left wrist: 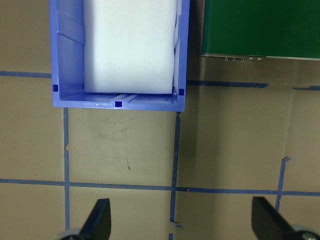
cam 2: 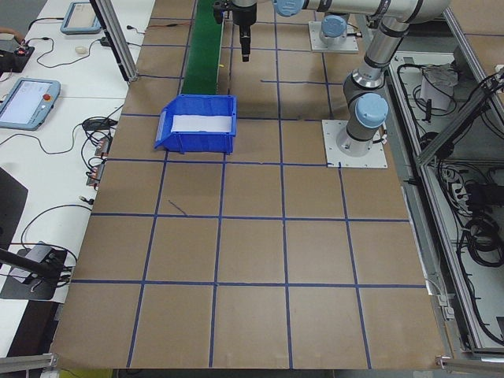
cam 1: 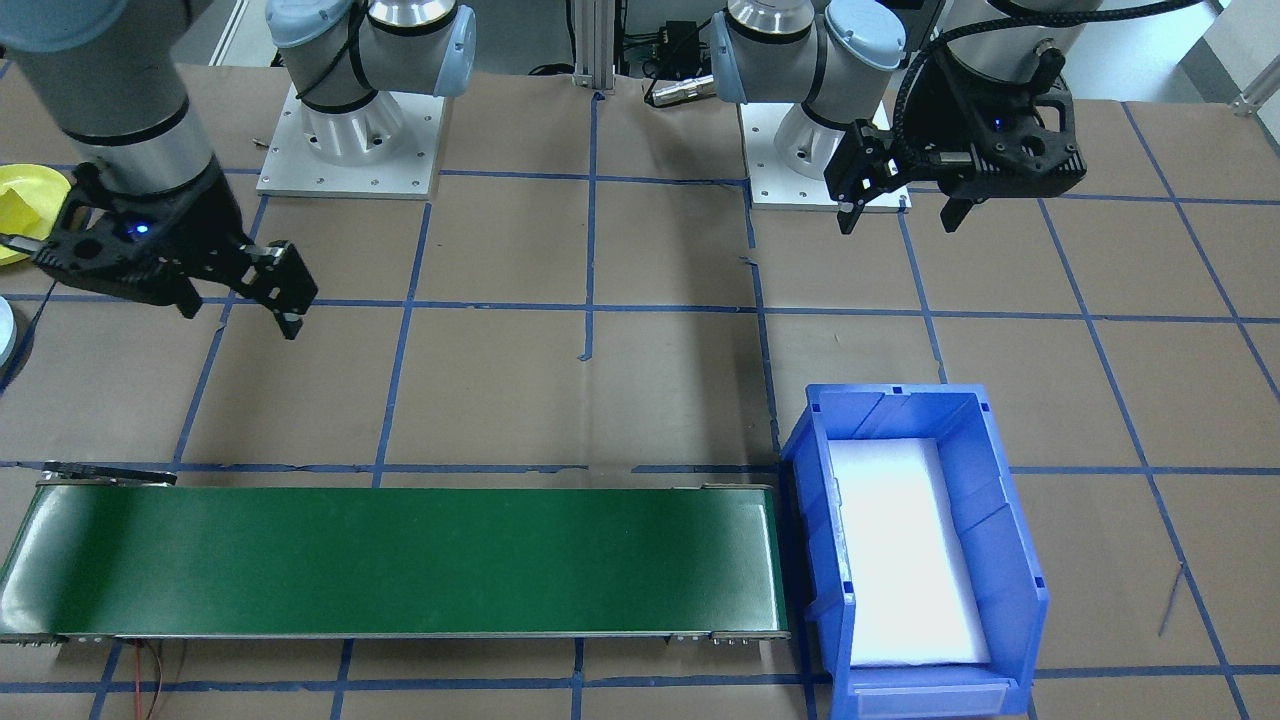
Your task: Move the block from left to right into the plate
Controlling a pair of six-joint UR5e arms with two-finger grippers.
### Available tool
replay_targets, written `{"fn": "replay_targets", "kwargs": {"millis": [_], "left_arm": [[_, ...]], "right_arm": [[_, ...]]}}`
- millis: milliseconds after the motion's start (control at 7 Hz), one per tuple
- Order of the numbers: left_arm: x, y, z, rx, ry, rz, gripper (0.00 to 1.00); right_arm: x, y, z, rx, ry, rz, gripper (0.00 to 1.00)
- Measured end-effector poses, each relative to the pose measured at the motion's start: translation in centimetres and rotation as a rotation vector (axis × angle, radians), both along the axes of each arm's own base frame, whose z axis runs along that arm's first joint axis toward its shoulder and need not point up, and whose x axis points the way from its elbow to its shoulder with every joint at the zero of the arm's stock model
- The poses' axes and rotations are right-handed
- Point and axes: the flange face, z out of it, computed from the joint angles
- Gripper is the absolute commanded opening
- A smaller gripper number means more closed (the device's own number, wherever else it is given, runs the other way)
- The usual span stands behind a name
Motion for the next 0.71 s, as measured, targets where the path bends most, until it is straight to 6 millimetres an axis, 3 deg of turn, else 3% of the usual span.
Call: {"fn": "replay_targets", "kwargs": {"millis": [143,286,714], "left_arm": [[0.0,0.0,0.0,0.0,-0.001,0.0,1.0],[0.0,0.0,0.0,0.0,0.0,0.0,1.0],[0.0,0.0,0.2,-0.004,-0.002,0.0,1.0]], "right_arm": [[2.7,0.8,0.4,-0.004,-0.006,0.015,1.0],[4.0,1.5,0.7,-0.003,-0.009,0.013,1.0],[4.7,2.1,0.4,0.009,-0.009,0.01,1.0]]}}
